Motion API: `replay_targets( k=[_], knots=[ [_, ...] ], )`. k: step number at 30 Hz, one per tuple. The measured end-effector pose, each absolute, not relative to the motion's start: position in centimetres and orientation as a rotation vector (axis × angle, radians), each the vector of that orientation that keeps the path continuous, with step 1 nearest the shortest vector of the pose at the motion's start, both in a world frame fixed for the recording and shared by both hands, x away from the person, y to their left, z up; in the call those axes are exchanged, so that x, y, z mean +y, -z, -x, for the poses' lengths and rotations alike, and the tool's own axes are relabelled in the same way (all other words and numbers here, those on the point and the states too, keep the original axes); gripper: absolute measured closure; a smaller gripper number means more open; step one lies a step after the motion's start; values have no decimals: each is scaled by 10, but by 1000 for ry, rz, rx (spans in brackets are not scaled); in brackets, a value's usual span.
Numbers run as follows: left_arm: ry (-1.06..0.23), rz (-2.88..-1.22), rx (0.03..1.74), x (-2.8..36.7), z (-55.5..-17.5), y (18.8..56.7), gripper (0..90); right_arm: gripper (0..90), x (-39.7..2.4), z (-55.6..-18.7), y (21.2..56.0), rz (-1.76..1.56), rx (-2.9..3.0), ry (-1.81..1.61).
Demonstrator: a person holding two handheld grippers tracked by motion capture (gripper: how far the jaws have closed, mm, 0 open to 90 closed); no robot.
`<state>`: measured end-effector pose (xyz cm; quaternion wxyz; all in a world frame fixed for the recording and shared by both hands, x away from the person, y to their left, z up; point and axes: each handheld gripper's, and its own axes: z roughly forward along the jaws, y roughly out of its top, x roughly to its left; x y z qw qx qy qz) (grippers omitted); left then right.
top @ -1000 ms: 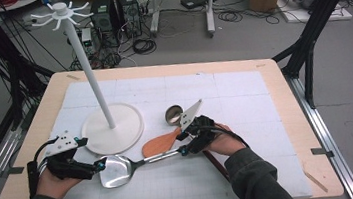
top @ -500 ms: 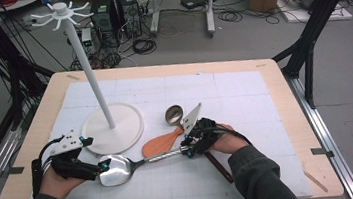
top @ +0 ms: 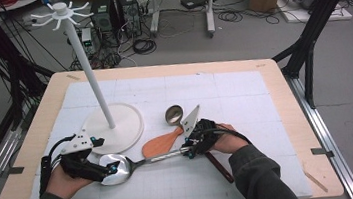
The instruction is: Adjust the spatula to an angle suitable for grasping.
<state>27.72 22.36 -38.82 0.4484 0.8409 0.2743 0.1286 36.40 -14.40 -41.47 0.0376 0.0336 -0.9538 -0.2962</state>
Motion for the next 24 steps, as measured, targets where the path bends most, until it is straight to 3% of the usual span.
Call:
replay_targets(
  k=[7, 24],
  knots=[
    [-285, -2104, 644, 212, -280, 387, 129, 686, -144, -356, 401, -117, -2927, 973],
    [-194, -2191, 512, 163, -296, 395, 367, 687, -131, -349, 376, -173, -2996, 907]
  ],
)
